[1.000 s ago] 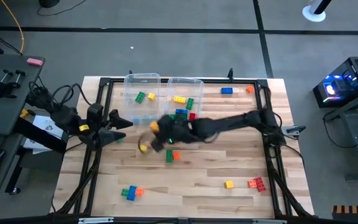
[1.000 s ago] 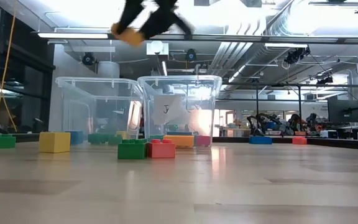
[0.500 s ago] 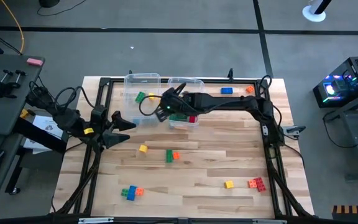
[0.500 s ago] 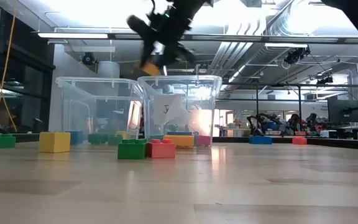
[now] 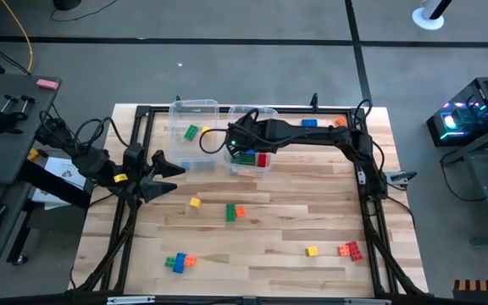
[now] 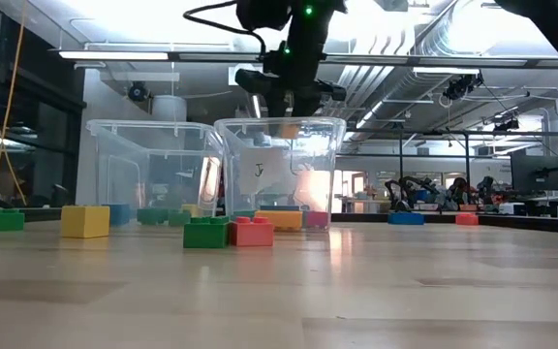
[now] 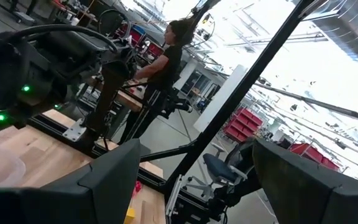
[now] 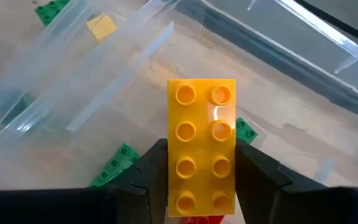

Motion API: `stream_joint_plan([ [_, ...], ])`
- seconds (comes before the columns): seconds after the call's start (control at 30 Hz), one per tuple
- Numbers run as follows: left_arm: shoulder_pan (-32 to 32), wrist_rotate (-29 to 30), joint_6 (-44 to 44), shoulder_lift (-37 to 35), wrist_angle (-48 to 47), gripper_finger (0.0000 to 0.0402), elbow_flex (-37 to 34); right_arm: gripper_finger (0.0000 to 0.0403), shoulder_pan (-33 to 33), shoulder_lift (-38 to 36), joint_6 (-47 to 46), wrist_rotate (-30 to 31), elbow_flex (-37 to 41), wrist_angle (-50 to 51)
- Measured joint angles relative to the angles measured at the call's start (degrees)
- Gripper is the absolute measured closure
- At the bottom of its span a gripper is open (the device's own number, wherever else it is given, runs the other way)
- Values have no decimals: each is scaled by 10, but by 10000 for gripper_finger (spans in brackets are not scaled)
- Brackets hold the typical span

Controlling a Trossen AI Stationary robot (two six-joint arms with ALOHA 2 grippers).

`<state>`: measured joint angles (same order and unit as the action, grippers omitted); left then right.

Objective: Sort blocks by size
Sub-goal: Put the yellow big game piece into the right transparent bin

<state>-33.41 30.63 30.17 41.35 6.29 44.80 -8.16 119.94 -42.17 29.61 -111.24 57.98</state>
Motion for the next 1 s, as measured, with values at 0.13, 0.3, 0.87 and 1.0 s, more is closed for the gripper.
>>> stream_joint_plan([
  [0.13, 0, 0, -9, 0, -1, 103, 0, 266, -1, 0, 0, -1, 0, 0],
  [0.3, 0, 0, -19, 0, -1, 103, 0, 266, -1, 0, 0, -2, 0, 0],
  [0.87, 0, 0, -17, 0, -4, 103, 0, 252, -1, 0, -5, -3, 0, 0],
  [1.0, 0, 0, -1, 0, 1, 103, 0, 250, -1, 0, -2, -5, 0, 0],
])
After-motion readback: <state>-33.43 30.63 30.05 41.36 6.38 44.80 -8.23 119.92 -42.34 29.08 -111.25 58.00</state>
